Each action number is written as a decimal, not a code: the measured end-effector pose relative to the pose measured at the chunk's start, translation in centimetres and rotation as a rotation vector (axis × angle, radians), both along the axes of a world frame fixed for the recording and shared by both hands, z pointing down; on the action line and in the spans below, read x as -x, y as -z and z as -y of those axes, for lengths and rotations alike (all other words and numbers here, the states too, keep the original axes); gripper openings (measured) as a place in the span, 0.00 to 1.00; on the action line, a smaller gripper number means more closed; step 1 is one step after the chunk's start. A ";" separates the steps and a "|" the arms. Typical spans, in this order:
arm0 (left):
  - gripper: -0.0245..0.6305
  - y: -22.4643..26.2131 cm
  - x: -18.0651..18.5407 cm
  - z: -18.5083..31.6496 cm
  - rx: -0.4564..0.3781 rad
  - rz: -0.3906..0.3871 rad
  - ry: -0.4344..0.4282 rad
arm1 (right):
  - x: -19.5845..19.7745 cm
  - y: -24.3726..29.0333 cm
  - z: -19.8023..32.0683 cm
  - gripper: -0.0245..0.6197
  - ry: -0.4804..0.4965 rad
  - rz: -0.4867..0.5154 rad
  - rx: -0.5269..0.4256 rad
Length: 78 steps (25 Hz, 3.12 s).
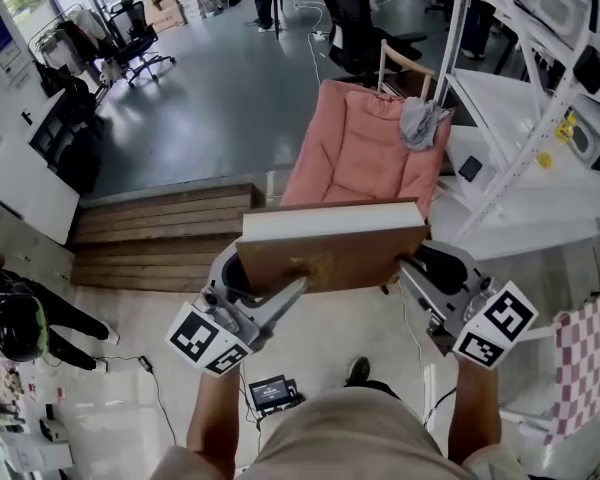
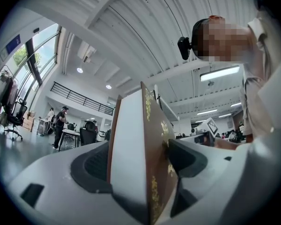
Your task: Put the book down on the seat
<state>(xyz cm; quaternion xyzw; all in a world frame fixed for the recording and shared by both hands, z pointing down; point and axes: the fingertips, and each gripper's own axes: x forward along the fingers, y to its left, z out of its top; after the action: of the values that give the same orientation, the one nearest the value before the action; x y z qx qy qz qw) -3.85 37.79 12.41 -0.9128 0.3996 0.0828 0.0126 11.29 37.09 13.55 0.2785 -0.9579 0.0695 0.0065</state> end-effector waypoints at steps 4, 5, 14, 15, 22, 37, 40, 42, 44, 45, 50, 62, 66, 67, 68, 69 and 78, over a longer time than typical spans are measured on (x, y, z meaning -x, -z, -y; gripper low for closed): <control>0.57 -0.1 -1.1 1.7 0.007 0.009 0.020 | -1.1 -0.3 2.0 0.17 0.022 0.011 0.009; 0.57 -0.2 -1.3 2.1 0.010 0.011 0.026 | -1.3 -0.4 2.5 0.17 0.028 0.014 0.010; 0.57 -0.9 -3.8 6.2 0.029 0.017 0.044 | -3.7 -1.2 6.8 0.17 0.049 0.033 0.021; 0.57 -1.0 -4.1 6.5 0.030 0.017 0.046 | -4.1 -1.2 7.2 0.17 0.050 0.034 0.022; 0.57 -1.2 -5.3 9.5 0.034 0.041 0.044 | -5.2 -1.9 10.1 0.17 0.049 0.041 0.037; 0.57 -0.7 -2.2 20.8 0.013 -0.001 -0.166 | -2.0 -0.6 18.1 0.17 -0.167 0.016 0.027; 0.57 -0.3 -0.8 23.4 0.012 -0.008 -0.202 | -0.6 -0.1 20.2 0.17 -0.208 0.013 0.020; 0.57 -0.3 0.2 24.9 0.014 -0.007 -0.223 | 0.4 -0.1 21.4 0.17 -0.229 0.012 0.021; 0.57 -0.4 1.1 26.3 0.016 -0.003 -0.237 | 1.4 -0.3 22.5 0.17 -0.246 0.012 0.024; 0.57 -0.5 1.6 27.0 0.018 -0.001 -0.243 | 1.9 -0.4 23.1 0.17 -0.254 0.013 0.025; 0.57 -0.8 3.5 30.0 0.023 0.001 -0.270 | 3.9 -0.7 25.6 0.17 -0.289 0.010 0.033; 0.58 -2.7 7.2 35.2 0.057 -0.006 -0.290 | 7.7 -2.5 30.6 0.17 -0.310 0.002 0.075; 0.58 -3.9 6.9 37.1 0.086 0.000 -0.277 | 7.4 -3.7 32.6 0.17 -0.296 0.014 0.104; 0.58 -4.3 6.7 37.7 0.092 0.003 -0.272 | 7.1 -4.1 33.2 0.17 -0.291 0.017 0.112; 0.58 -4.7 6.4 38.2 0.099 0.007 -0.266 | 6.8 -4.6 33.8 0.17 -0.285 0.023 0.121; 0.58 -5.1 6.0 38.8 0.106 0.011 -0.259 | 6.4 -5.1 34.5 0.17 -0.280 0.029 0.131; 0.58 -6.9 4.6 42.7 0.161 0.012 -0.197 | 4.8 -6.9 39.2 0.17 -0.229 0.025 0.184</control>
<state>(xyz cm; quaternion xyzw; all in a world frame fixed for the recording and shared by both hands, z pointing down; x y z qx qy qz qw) -8.45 -4.86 19.32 -0.9462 0.3135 0.0459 -0.0663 6.46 -2.08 20.50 0.3833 -0.9094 0.1609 0.0122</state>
